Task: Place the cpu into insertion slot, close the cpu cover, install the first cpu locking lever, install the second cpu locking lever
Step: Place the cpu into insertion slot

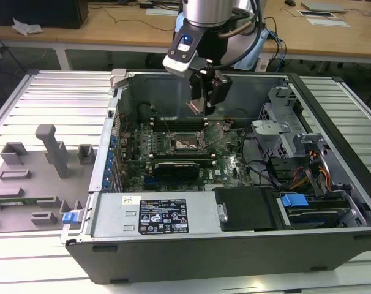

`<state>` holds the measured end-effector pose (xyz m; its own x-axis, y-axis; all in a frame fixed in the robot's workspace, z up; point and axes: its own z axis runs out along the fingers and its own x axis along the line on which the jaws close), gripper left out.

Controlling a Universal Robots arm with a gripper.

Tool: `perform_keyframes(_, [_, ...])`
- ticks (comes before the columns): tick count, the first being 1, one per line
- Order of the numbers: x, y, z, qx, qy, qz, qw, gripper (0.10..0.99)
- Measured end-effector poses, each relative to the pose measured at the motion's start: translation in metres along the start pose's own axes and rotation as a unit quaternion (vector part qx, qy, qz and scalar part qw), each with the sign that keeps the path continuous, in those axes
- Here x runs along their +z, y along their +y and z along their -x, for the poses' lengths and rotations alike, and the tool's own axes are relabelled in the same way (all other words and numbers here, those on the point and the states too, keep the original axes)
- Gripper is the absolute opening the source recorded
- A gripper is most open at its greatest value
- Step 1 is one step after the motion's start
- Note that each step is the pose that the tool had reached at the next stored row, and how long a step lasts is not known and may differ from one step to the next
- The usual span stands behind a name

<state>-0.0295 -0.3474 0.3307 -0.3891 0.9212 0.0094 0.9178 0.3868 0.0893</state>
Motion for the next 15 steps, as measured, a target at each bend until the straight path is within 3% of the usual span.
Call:
perform_keyframes(7, [0.0005, 0.0000, 0.0000, 0.060, -0.0054, 0.0006, 0.9982, 0.541])
perform_keyframes(12, [0.0010, -0.0001, 0.0000, 0.110, -0.0099, 0.0011, 0.9938, 0.541])
perform_keyframes(15, [0.0013, -0.0001, 0.0000, 0.142, -0.0127, 0.0013, 0.9898, 0.541])
